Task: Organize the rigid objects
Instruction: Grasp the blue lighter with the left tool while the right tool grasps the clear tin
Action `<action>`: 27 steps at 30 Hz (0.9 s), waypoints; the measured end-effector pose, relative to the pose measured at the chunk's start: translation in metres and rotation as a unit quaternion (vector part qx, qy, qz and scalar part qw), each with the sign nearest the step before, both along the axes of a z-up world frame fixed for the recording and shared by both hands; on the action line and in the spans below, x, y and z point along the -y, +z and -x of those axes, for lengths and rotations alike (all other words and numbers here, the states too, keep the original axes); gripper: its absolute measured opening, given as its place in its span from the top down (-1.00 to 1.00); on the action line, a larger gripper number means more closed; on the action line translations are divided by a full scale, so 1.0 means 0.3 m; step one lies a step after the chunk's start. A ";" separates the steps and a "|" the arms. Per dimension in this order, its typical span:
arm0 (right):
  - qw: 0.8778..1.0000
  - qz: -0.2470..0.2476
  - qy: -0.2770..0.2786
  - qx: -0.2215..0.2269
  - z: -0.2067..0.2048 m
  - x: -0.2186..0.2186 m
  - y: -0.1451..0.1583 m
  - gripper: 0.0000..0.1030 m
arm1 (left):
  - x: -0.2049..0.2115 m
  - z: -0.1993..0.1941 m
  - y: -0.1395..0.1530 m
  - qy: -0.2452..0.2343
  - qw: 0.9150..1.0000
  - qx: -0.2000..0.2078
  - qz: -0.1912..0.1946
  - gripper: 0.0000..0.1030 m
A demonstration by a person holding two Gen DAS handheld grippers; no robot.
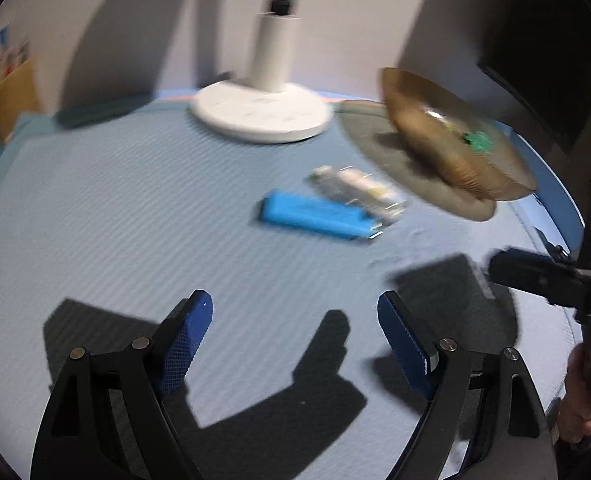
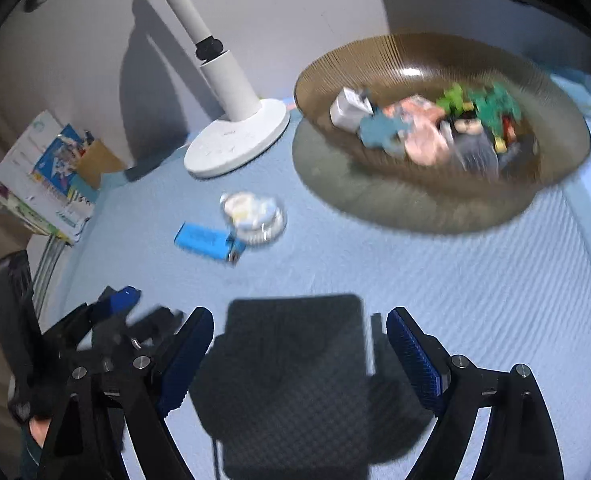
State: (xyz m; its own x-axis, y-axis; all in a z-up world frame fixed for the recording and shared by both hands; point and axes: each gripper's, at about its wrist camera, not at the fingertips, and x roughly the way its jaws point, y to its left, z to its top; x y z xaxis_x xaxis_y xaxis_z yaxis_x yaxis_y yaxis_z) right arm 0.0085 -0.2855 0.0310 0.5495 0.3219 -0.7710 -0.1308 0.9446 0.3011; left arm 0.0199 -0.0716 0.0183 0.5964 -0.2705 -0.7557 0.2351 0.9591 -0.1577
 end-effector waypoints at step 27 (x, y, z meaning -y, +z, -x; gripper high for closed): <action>0.998 0.025 0.063 -0.008 -0.239 -0.145 -0.068 -0.70 | -0.253 -0.089 -0.013 0.093 0.994 -0.016 -0.051 -0.56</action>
